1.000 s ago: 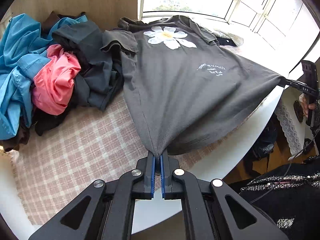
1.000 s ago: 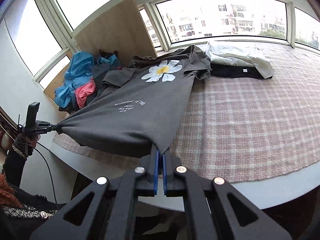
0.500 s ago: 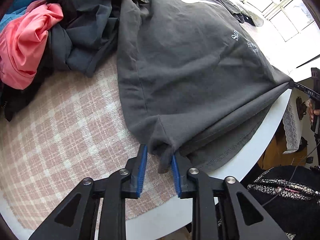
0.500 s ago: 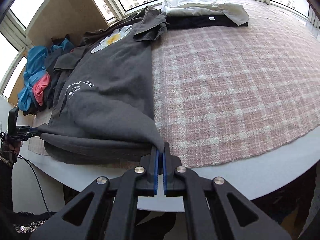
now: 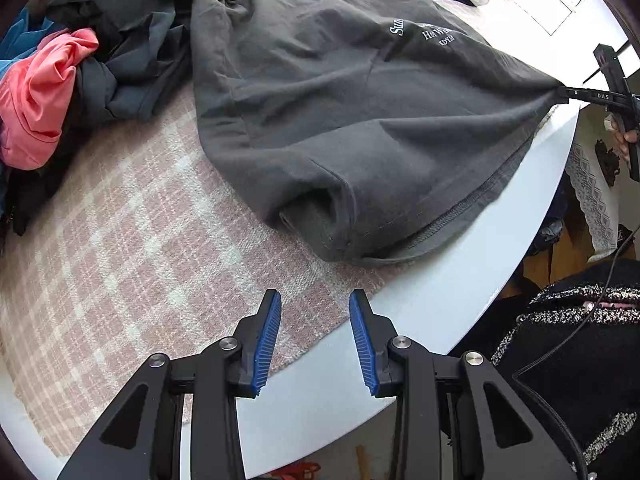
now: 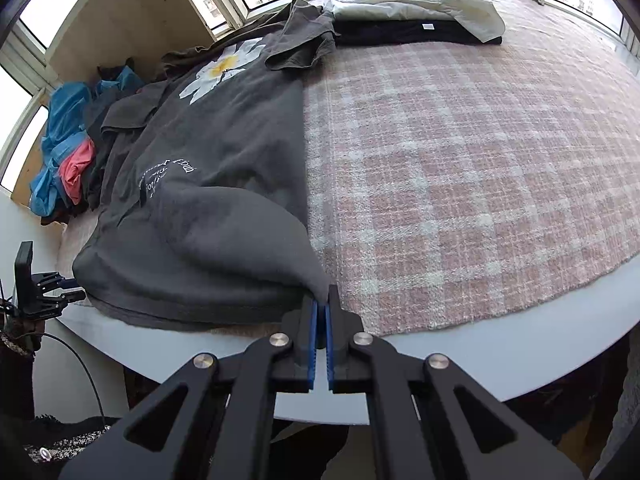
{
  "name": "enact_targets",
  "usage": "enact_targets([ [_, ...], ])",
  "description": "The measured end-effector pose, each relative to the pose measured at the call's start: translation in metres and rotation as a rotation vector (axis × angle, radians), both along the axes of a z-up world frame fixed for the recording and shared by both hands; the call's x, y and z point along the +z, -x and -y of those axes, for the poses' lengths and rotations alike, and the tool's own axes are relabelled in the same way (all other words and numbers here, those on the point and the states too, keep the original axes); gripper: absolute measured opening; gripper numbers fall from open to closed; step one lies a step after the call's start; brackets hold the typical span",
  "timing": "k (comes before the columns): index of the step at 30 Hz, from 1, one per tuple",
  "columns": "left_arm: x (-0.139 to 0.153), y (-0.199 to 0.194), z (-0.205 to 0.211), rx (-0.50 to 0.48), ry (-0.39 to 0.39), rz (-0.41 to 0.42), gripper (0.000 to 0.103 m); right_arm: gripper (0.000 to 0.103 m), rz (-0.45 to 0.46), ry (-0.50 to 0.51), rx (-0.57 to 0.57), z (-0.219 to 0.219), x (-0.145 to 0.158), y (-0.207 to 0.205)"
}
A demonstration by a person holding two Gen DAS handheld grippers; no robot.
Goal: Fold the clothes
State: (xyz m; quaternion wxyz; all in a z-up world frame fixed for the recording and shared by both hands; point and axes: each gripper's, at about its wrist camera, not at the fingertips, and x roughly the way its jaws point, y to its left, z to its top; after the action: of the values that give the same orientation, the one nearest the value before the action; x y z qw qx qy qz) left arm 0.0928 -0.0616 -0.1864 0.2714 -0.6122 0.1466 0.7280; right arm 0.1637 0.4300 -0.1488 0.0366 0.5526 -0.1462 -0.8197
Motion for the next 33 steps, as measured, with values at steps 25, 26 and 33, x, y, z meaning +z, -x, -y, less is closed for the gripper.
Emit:
enact_targets([
  [25,0.031,-0.002,0.058,0.191,0.096,0.031,0.002,0.003,0.027,-0.075,0.114,0.027,-0.004,0.002],
  [26,0.026,0.000,0.063,0.212,0.067,0.043,0.002,0.004,0.026,-0.081,0.120,0.027,-0.002,0.002],
  [33,0.029,-0.026,0.011,0.036,0.013,0.003,0.026,0.004,0.035,-0.066,0.087,0.015,0.006,-0.001],
])
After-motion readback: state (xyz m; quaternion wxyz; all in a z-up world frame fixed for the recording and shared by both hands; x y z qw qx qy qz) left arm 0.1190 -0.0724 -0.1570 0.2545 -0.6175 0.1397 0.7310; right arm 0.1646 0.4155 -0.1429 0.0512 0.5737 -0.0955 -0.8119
